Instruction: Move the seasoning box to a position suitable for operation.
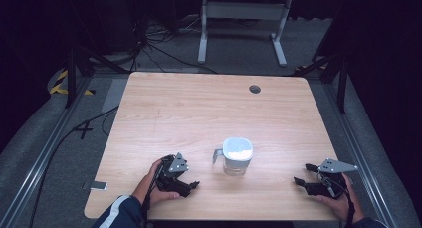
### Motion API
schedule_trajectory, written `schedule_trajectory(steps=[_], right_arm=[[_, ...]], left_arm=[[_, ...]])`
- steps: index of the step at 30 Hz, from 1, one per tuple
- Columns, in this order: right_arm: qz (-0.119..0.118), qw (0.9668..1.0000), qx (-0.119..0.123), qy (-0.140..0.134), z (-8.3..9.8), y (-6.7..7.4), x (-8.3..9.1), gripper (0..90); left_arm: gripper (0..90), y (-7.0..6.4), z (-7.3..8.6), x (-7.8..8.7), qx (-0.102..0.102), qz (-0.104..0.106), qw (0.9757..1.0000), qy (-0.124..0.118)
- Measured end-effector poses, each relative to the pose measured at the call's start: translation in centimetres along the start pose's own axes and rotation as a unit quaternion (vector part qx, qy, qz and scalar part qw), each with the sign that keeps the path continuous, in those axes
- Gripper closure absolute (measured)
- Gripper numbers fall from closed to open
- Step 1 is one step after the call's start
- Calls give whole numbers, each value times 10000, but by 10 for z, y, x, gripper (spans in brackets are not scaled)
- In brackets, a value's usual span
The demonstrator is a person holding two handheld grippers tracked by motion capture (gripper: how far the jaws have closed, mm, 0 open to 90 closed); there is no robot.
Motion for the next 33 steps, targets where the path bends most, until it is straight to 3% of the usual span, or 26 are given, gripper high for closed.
schedule_trajectory(steps=[9, 13, 17, 20, 24, 27, 33], right_arm=[[5, 10000, 5, 1, 0, 0, 0, 267], [4, 10000, 6, 2, 0, 0, 0, 267], [1, 10000, 8, 1, 0, 0, 0, 267], [-1, 10000, 12, 1, 0, 0, 0, 268], [-2, 10000, 11, 2, 0, 0, 0, 268], [-2, 10000, 10, 2, 0, 0, 0, 268], [-1, 10000, 10, 2, 0, 0, 0, 267]], left_arm=[[140, 0, 0, 0, 31, -43, 10000, 7], [161, -2, -2, 1, 64, -32, 9998, 169], [297, -6, -7, 1, -113, -5, 9998, 177], [484, -11, -15, 3, -302, 34, 9995, 60], [637, -15, -21, 8, -435, 80, 9990, -32], [733, -14, -25, 12, -558, -82, 9984, -35], [839, -18, -42, 27, -678, -105, 9967, -425]])
Point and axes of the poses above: each handheld gripper's, and its own axes: x roughly backward along the jaws, z roughly out of its underside, y roughly to its left, the point moved 7 cm from there along -x, roughly forward along the jaws, and after that the axes turned 12 degrees about z, right-handed, at the moved point
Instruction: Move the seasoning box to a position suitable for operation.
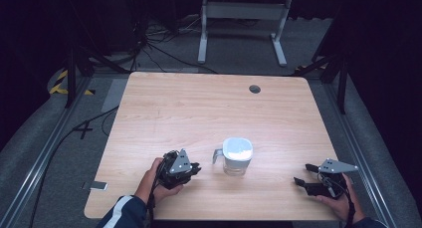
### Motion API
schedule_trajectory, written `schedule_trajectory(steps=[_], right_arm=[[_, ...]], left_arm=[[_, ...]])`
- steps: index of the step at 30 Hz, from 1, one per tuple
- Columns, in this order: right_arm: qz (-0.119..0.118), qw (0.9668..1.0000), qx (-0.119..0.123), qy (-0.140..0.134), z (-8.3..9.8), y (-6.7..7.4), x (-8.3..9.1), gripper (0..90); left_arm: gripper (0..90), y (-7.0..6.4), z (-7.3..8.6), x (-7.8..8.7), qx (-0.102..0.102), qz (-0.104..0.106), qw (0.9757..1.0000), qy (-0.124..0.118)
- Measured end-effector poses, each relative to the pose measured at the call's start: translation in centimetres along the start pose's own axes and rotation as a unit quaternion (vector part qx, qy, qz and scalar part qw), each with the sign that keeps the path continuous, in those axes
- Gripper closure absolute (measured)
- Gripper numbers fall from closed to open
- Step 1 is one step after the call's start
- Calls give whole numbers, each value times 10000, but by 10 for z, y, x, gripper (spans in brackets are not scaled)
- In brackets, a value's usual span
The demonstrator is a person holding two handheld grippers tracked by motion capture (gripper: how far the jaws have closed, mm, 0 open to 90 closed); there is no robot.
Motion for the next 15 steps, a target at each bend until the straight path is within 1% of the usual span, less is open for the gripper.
schedule_trajectory(steps=[2, 3, 4, 5, 6, 7, 8, 9, 10, 11, 12, 13, 14, 15], right_arm=[[1, 10000, -1, -1, 0, 0, 0, 267], [1, 10000, -1, -1, 0, 0, 0, 267], [0, 10000, -1, -1, 0, 0, 0, 267], [0, 10000, 0, -3, 0, 0, 0, 267], [0, 10000, 0, -1, 0, 0, 0, 267], [1, 10000, 0, -1, 0, 0, 0, 267], [1, 10000, 0, -1, 0, 0, 0, 267], [0, 10000, 0, 0, 0, 0, 0, 267], [0, 10000, 0, -1, 0, 0, 0, 267], [1, 10000, -2, 0, 0, 0, 0, 267], [1, 10000, -1, -1, 0, 0, 0, 267], [0, 10000, -1, -1, 0, 0, 0, 267], [1, 10000, 0, 0, 0, 0, 0, 267], [1, 10000, 1, 0, 0, 0, 0, 267]], left_arm=[[864, 0, -5, 3, -53, 38, 9999, -87], [895, 0, -5, 3, -53, 38, 9999, -87], [896, -1, -9, 6, -167, 5, 9998, -54], [897, -2, -12, 8, -159, 24, 9998, -125], [898, -2, -15, 10, -125, 14, 9997, -190], [898, -2, -18, 13, -133, -6, 9996, -257], [898, -2, -18, 13, -133, -6, 9996, -257], [898, -2, -24, 18, -175, -16, 9991, -390], [898, -2, -28, 21, -160, -13, 9987, -485], [898, -3, -32, 23, -216, -43, 9981, -572], [899, -4, -36, 25, -294, -7, 9974, -653], [899, -5, -40, 26, -296, 7, 9967, -757], [899, -5, -44, 27, -254, -1, 9965, -802], [899, -6, -49, 27, -309, -10, 9960, -836]])
Point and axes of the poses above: each handheld gripper's, and its own axes: x roughly backward along the jaws, z roughly out of its underside, y roughly to its left, the point moved 7 cm from there along -x, roughly forward along the jaws, and after that the axes turned 12 degrees about z, right-handed, at the moved point
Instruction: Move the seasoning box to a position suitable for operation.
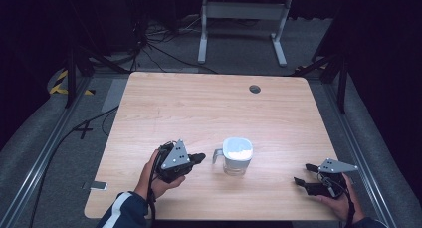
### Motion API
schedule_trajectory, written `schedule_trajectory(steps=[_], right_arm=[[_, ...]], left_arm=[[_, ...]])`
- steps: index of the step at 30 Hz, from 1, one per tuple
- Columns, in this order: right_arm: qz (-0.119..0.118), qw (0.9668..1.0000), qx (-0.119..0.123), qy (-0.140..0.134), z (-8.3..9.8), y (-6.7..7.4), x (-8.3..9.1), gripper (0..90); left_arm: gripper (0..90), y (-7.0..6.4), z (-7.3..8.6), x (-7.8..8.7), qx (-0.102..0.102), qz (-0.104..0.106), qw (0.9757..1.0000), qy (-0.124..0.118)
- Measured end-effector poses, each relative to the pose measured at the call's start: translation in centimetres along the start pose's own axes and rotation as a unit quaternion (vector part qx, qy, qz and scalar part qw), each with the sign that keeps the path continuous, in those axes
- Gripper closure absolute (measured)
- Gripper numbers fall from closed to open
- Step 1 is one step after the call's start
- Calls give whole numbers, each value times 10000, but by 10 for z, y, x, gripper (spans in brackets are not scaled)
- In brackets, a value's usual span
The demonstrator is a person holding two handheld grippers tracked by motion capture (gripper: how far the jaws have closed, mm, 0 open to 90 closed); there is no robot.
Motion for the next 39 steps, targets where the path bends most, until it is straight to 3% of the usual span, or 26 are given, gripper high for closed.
schedule_trajectory(steps=[4, 7, 16, 27, 39], right_arm=[[1, 10000, -1, -2, 0, 0, 0, 267], [0, 10000, -1, -1, 0, 0, 0, 267], [1, 10000, 0, -1, 0, 0, 0, 267], [0, 10000, 0, -2, 0, 0, 0, 267], [0, 10000, -2, -1, 0, 0, 0, 267]], left_arm=[[900, -3, -14, -5, 20, 63, 9998, -173], [900, -2, -26, -12, -109, 80, 9996, -253], [900, -3, -40, -36, -160, 194, 9995, -181], [900, 6, -31, -54, 78, 240, 9997, -60], [900, 7, -30, -53, 82, 259, 9995, -132]])
Point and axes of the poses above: each handheld gripper's, and its own axes: x roughly backward along the jaws, z roughly out of its underside, y roughly to its left, the point moved 7 cm from there along -x, roughly forward along the jaws, and after that the axes turned 12 degrees about z, right-handed, at the moved point
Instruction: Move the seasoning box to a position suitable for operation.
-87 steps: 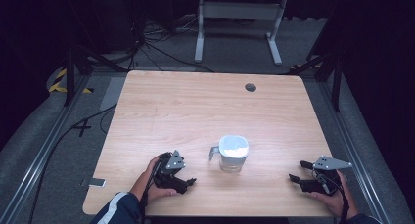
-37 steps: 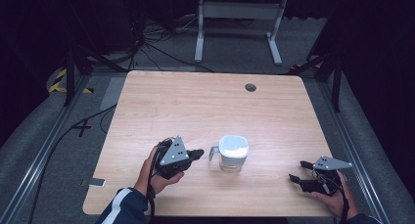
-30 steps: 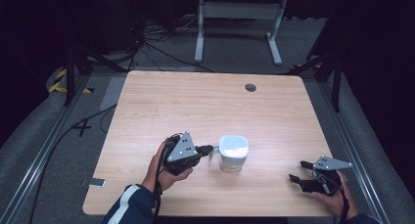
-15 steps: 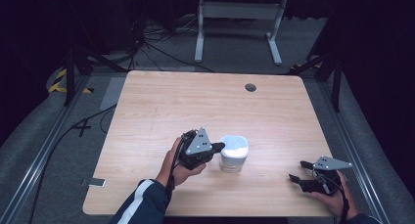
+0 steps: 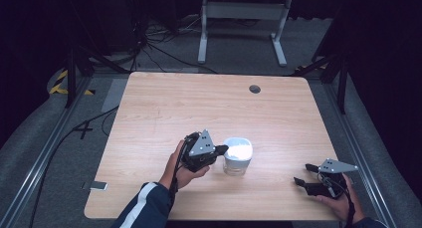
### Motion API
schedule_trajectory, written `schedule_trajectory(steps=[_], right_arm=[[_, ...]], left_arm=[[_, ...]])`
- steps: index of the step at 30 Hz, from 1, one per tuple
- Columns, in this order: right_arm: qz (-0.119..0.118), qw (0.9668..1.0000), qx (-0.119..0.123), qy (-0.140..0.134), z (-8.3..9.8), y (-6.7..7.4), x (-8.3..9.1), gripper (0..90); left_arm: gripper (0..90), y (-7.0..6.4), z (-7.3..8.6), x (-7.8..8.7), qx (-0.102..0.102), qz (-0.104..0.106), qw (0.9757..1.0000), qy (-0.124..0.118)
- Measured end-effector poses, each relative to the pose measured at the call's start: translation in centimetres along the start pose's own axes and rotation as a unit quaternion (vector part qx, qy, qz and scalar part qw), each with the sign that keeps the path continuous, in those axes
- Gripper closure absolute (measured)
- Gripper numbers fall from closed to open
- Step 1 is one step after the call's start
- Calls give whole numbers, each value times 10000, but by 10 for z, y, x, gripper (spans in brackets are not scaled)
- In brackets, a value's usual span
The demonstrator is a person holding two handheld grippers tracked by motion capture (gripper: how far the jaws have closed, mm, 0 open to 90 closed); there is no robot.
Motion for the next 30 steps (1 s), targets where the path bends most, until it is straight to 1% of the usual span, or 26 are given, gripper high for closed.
schedule_trajectory(steps=[8, 15, 20, 23, 30], right_arm=[[5, 10000, 1, -1, 0, 0, 0, 267], [7, 10000, 0, -1, 0, 0, 0, 267], [7, 10000, -1, 0, 0, 0, 0, 267], [7, 10000, -2, 0, 0, 0, 0, 267], [8, 10000, -3, 1, 0, 0, 0, 267]], left_arm=[[900, 0, 1, 0, -19, -13, 10000, -18], [900, 1, 1, 1, -11, 38, 10000, -35], [900, 0, 2, 1, 46, 71, 9999, -86], [900, 1, 2, 1, 1, 64, 9999, -91], [900, 1, 3, 3, 24, 88, 9999, -88]])
Point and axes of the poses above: each handheld gripper's, and its own axes: x roughly backward along the jaws, z roughly out of its underside, y roughly to its left, the point moved 7 cm from there along -x, roughly forward along the jaws, and after that the axes turned 12 degrees about z, right-handed, at the moved point
